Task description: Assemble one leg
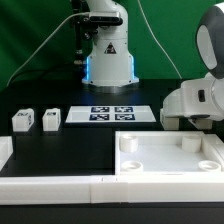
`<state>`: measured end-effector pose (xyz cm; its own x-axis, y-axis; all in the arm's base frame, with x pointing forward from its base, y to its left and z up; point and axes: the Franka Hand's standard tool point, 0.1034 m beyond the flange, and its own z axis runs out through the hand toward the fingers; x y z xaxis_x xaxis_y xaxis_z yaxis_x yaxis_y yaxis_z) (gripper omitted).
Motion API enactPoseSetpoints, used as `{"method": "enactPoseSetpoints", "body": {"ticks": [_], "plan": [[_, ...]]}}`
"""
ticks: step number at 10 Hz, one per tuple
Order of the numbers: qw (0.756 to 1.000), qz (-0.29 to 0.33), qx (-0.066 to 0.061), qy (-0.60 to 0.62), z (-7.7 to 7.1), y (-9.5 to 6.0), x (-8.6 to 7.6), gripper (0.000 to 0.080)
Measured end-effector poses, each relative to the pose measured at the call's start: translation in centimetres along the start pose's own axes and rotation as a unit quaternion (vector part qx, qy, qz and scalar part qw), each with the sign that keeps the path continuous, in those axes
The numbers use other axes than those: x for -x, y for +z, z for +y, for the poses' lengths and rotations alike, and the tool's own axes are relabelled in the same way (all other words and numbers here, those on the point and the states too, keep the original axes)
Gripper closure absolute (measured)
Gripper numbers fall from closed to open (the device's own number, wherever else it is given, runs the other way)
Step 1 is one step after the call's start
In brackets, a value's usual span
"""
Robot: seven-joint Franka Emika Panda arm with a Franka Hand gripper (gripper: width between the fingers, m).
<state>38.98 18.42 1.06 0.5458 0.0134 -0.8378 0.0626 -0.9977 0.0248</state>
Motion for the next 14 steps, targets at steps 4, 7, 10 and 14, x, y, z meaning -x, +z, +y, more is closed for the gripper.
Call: {"method": "enactPoseSetpoints", "body": {"ticks": [4,7,10,14], "plan": [[1.000,0.000,0.000,0.000,0.0,0.0,0.0,0.0508],[1.000,0.000,0.000,0.000,0.0,0.0,0.0,0.0506],[1.000,0.015,0.002,0.000,0.2,-2.6,1.8,0.0506],[0.992,0.122,-0.007,-0.002,0.7,-9.4,5.4,0.0506]]}}
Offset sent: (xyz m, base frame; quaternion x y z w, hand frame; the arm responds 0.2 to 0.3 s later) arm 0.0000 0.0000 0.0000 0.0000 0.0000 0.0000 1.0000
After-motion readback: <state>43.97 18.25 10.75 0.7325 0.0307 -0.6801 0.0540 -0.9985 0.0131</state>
